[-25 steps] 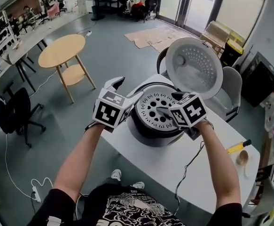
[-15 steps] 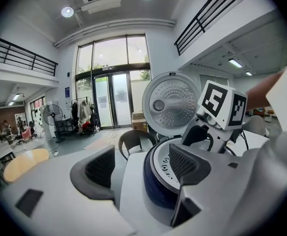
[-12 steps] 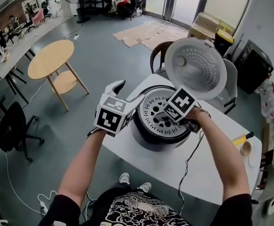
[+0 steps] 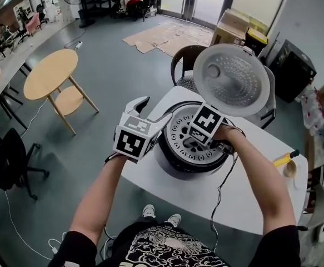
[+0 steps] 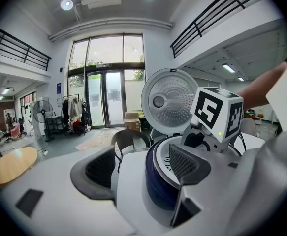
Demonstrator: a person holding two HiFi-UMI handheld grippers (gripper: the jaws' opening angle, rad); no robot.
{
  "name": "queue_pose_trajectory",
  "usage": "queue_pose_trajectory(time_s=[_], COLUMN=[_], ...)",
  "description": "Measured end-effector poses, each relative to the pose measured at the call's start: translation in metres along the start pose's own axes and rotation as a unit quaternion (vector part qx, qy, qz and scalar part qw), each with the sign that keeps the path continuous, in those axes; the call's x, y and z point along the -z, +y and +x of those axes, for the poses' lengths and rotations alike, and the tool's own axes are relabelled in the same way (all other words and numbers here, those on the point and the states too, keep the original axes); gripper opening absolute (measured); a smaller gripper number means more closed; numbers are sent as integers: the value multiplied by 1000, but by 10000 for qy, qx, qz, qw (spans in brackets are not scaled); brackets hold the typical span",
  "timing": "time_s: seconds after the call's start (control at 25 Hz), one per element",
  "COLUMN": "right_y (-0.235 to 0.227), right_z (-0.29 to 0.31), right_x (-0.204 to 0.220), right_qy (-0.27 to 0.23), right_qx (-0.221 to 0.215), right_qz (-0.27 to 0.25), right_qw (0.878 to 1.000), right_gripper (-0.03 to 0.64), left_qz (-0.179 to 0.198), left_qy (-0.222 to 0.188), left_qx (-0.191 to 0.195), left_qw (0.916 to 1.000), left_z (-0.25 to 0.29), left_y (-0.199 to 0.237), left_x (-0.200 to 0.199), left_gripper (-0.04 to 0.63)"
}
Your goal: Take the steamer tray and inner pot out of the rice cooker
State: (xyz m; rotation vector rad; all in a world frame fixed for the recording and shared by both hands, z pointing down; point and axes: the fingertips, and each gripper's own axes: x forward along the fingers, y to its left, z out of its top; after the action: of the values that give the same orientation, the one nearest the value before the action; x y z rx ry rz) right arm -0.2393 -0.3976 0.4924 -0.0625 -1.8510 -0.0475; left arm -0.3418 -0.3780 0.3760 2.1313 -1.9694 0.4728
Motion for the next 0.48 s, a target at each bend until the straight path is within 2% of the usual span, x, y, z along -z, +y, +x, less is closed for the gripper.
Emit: queue_pose_trajectory(time_s=[0.48], right_y=[6], right_z=[0], right_x=[-5], right_qy=[272], right_qx=[-45], right_qz=[157], right_qw=[9995], right_gripper=[304], left_qz=[-34], left_qy=[-35], left_qx=[22], left_qw=[10000], left_z=[-18], left_y=[19], left_x=[2], left_gripper=[350])
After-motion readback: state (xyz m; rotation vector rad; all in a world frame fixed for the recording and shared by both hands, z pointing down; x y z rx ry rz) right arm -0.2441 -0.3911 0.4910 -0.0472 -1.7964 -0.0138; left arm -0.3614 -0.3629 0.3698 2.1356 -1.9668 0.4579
